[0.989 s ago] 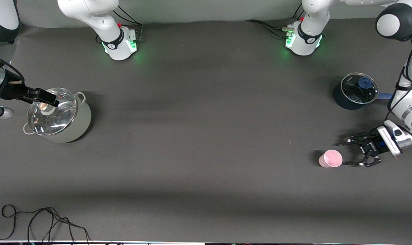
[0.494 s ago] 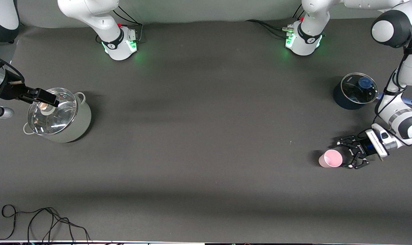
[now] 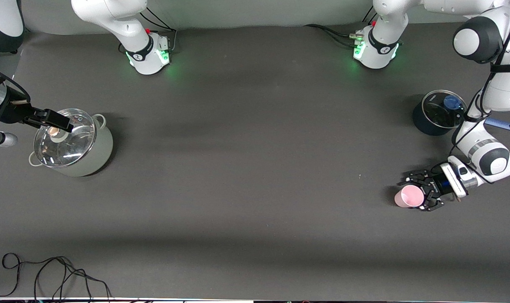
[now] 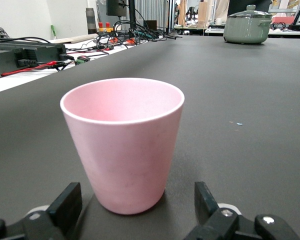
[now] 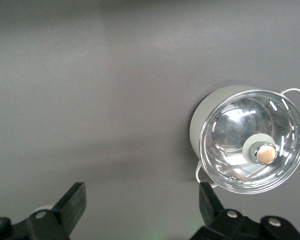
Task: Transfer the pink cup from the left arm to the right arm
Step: 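Close the left gripper on the pink cup and lift it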
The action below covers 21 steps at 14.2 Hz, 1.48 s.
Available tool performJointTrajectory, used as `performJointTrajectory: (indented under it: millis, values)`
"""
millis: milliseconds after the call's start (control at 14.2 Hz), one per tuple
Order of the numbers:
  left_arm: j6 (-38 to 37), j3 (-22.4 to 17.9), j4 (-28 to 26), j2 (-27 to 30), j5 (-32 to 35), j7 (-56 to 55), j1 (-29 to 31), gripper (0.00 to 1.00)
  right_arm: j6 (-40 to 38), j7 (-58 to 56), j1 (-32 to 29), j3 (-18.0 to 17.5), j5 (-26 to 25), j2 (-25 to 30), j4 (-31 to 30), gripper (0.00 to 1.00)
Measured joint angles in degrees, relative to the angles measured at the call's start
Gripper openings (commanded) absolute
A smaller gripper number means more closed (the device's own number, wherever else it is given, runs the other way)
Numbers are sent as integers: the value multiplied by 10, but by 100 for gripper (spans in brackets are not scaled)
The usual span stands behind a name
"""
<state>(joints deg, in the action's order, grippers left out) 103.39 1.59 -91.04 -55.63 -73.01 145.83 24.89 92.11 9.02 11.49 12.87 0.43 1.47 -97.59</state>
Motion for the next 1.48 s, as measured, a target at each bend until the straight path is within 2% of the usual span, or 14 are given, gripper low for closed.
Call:
performJointTrajectory:
  millis: [212, 283, 424, 636, 848, 1130, 1271, 1483]
  values:
    - [6, 2, 0, -1, -11, 0, -5, 100, 0, 0, 0, 0, 0, 0, 0, 100]
    - [7, 2, 0, -1, -13, 0, -7, 96, 0, 0, 0, 0, 0, 0, 0, 100]
    - [8, 2, 0, -1, -15, 0, -7, 70, 0, 0, 0, 0, 0, 0, 0, 100]
    - [8, 2, 1, -1, -19, 0, -7, 49, 0, 0, 0, 0, 0, 0, 0, 100]
    - [8, 2, 1, -1, -23, 0, -7, 42, 0, 0, 0, 0, 0, 0, 0, 100]
    - [18, 11, 2, 0, -39, -5, -7, 38, 0, 0, 0, 0, 0, 0, 0, 100]
    - [40, 29, 1, 16, -44, -40, -8, 34, 0, 0, 0, 0, 0, 0, 0, 100]
    - [105, 82, -30, 79, -49, -113, -11, 34, 0, 0, 0, 0, 0, 0, 0, 100]
